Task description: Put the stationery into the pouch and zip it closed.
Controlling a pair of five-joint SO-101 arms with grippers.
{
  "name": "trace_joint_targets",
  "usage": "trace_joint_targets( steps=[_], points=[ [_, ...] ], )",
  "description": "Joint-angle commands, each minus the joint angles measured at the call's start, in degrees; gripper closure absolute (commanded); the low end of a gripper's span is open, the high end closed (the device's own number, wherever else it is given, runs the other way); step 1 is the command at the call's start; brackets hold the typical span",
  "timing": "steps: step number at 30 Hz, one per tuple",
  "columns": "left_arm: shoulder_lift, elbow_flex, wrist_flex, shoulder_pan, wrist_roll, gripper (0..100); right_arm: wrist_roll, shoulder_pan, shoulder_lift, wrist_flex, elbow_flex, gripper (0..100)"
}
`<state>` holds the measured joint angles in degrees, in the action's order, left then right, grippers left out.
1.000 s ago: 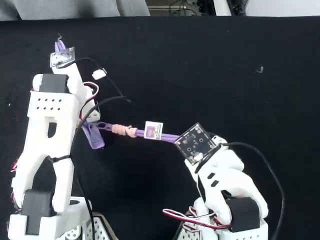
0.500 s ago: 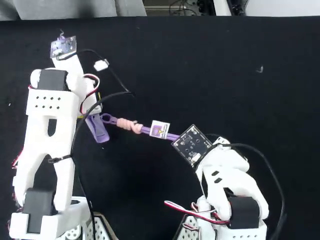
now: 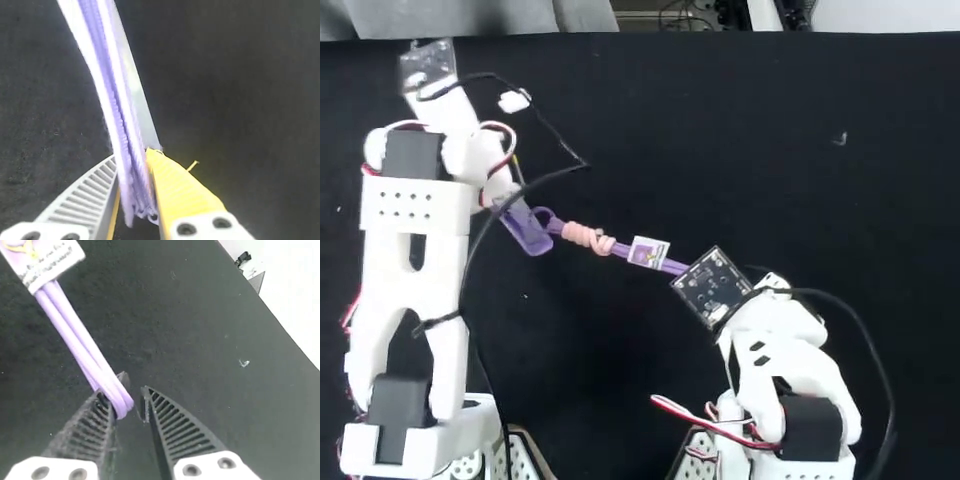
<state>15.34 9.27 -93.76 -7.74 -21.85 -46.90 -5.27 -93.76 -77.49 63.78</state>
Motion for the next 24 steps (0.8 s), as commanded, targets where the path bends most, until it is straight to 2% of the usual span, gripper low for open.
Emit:
trace_joint_targets(
  steps=[1,12,16,19,24],
  points=[
    [1.05,7.43,1.67,-13.32,-0.44,97,-0.97,-7.74,0.13,-1.85,0.22,98.7],
    [1.49,8.04,1.23,-14.29,-2.64,97,-0.88,-9.32,0.13,-1.76,0.22,98.7],
    [0.97,7.60,0.00,-11.82,-3.43,97,-0.70,-4.92,0.13,-1.85,0.22,98.7],
    [1.41,8.31,-1.32,-10.42,-4.92,97,0.62,-4.57,0.13,-1.67,-0.22,98.7],
    [1.41,11.74,-1.67,-10.95,-6.77,97,-0.26,-8.35,0.13,-1.76,-0.13,98.7]
  ],
)
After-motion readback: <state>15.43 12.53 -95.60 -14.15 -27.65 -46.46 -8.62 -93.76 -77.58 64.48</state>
